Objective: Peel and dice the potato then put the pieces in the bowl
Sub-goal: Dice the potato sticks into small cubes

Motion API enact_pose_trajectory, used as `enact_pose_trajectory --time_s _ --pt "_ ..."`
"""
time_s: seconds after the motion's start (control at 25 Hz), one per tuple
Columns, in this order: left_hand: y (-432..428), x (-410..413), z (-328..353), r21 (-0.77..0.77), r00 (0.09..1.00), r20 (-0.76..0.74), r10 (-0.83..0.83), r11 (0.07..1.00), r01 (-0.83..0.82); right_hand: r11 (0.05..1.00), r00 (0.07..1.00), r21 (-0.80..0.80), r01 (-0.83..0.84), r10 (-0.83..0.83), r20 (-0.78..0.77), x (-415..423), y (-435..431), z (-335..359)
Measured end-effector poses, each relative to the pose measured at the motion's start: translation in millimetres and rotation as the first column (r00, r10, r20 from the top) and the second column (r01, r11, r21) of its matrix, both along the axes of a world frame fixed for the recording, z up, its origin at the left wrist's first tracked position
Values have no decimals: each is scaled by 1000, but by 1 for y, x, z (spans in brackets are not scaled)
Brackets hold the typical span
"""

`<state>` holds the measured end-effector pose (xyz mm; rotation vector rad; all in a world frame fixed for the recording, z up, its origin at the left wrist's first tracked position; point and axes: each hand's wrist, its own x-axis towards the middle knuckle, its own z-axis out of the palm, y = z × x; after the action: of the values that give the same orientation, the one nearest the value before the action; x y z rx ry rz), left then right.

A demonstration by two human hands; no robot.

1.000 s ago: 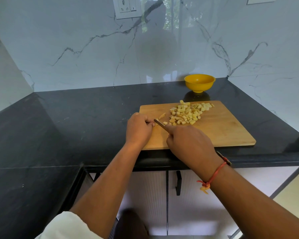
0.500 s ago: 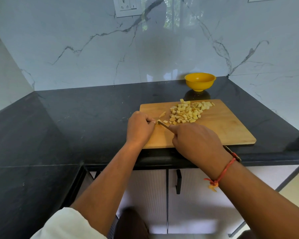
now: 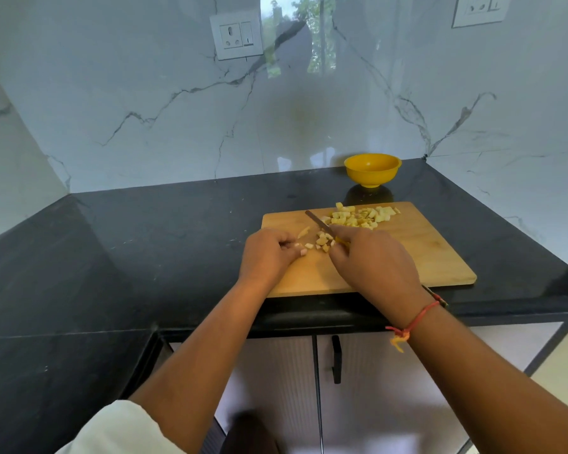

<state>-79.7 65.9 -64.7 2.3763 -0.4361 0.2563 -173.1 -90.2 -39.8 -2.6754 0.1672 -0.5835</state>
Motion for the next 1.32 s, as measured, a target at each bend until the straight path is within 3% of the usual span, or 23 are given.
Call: enact_pose_trajectory --time_s 0.12,0.32,0.48,0.6,0.72,0.84,1.12,1.32 --pt "-15 4 5 1 999 -33 -28 1000 28 986 999 169 10 -18 47 12 -3 -10" --pt "-47 7 8 -34 998 20 -60 998 61 973 989 219 68 -94 110 12 -5 -23" --pt "-36 18 4 -159 1000 -16 0 987 -3 979 988 187 84 -107 113 12 -4 -27" --pt "-23 30 6 -25 995 47 89 996 -88 983 990 167 82 -100 104 12 -3 -27" --pt "-24 37 8 125 999 30 32 992 -36 986 989 145 82 -99 108 11 -2 -27" --pt "-29 41 10 175 1000 3 -17 984 16 990 987 110 93 -106 119 10 -2 -27" --pt "-4 22 10 115 1000 6 -15 993 14 998 994 56 11 -17 107 7 0 -24" --pt "5 16 0 32 998 64 11 999 -13 1000 1000 14 -21 21 -9 2 5 -20"
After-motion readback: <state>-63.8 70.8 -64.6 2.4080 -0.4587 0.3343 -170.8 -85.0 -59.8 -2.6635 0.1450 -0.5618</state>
